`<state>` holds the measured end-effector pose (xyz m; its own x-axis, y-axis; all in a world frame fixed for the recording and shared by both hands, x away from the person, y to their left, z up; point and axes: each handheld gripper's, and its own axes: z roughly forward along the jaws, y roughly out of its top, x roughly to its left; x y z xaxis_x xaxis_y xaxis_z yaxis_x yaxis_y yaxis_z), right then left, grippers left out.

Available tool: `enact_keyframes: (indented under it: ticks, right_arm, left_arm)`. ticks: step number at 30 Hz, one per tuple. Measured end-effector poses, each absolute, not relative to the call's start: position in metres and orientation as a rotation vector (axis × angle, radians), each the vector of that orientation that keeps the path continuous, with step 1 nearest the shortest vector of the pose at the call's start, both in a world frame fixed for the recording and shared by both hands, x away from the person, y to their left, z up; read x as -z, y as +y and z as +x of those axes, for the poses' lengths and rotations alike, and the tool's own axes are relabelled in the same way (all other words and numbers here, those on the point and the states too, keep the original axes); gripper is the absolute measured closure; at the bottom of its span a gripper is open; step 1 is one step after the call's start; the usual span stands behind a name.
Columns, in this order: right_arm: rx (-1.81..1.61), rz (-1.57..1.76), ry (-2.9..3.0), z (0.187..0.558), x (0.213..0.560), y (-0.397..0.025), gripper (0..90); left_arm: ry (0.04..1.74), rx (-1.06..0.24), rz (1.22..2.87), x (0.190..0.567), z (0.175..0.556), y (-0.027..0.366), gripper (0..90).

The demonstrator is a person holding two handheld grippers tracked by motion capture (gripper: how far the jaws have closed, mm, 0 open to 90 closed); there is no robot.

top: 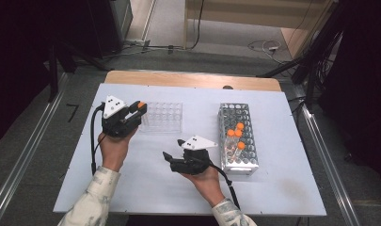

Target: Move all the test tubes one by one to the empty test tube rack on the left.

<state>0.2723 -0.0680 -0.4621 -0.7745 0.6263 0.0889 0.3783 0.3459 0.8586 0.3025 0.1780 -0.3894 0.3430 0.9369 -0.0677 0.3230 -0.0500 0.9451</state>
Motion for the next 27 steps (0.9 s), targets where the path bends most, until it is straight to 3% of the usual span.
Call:
enact_keyframes:
  ticks: [12,27]
  right_arm:
    - [-1.415,0.885,2.343,0.266,0.458,-0.069,30.5]
    - [-1.439,0.876,2.325,0.262,0.453,-0.075,30.3]
  left_arm:
    - [1.217,-0.817,1.546,0.388,0.326,0.190,71.0]
    - [1.246,-0.805,1.570,0.397,0.339,0.189,70.9]
